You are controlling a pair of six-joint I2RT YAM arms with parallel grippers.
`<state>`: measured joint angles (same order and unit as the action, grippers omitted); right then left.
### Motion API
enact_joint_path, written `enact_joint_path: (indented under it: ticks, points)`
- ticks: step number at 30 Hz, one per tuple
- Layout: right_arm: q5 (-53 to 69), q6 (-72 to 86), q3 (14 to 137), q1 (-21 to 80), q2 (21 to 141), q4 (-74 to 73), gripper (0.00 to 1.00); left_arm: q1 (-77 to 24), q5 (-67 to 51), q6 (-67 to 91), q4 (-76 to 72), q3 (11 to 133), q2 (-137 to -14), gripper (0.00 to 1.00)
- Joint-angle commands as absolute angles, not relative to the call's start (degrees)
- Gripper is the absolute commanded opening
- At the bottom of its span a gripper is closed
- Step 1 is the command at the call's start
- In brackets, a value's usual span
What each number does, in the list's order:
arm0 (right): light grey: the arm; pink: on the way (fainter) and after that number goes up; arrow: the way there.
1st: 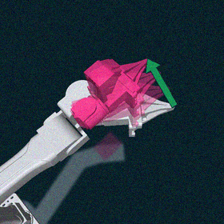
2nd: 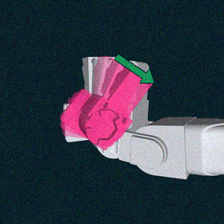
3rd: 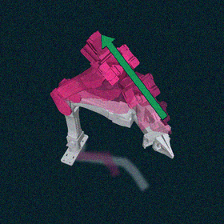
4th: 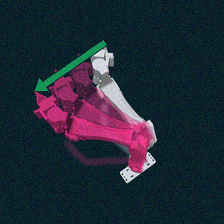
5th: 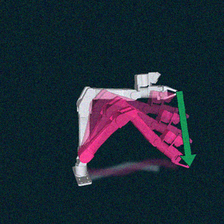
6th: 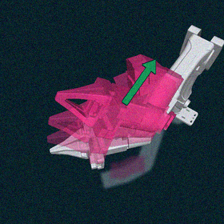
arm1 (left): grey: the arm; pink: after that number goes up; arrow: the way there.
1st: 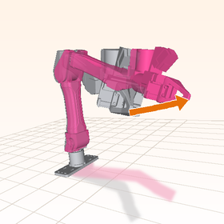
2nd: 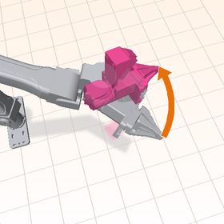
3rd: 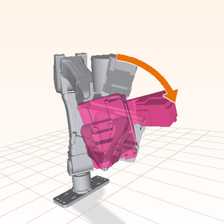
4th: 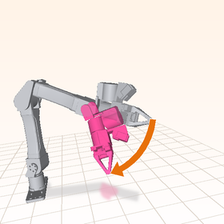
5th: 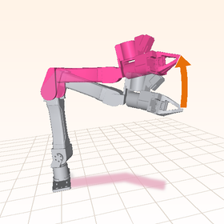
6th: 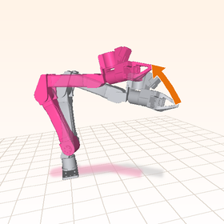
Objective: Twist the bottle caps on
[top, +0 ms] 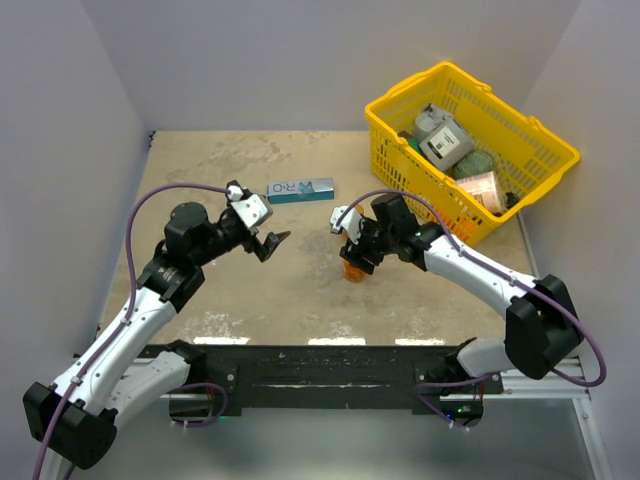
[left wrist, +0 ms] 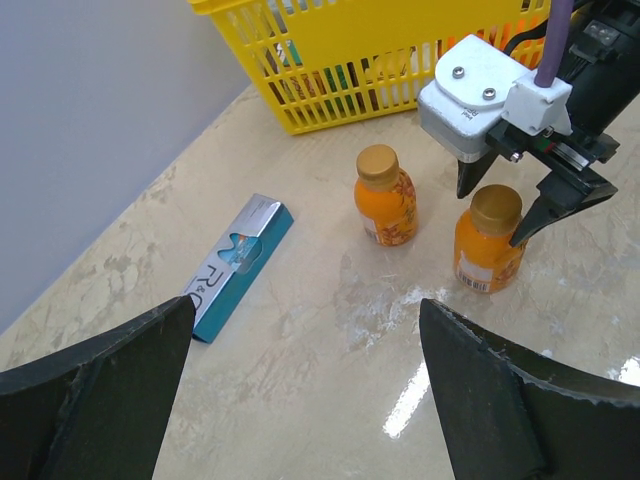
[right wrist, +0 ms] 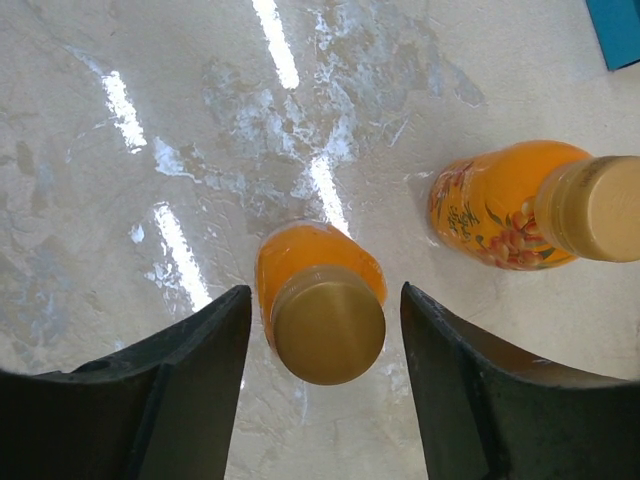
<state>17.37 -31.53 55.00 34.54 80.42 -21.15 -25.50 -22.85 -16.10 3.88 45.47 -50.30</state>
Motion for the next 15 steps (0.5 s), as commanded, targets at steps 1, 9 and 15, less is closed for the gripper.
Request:
enact_joint_path:
  ticks: [1, 9, 15]
  points:
    - [17.2, -31.0, 57.2, 34.8, 80.2, -20.3, 0.71, -25.1, -24.3, -16.4, 0.9, 45.4, -50.4, 1.0]
    - [19.2, -30.8, 66.1, 34.7, 77.3, -28.8, 0.99, -25.0, -24.9, -16.3, 0.9, 45.6, -50.5, 0.99]
    - [14.6, -24.3, 75.7, 34.6, 71.9, -33.7, 0.99, -25.0, -23.8, -15.9, 0.9, 45.5, -51.0, 1.0]
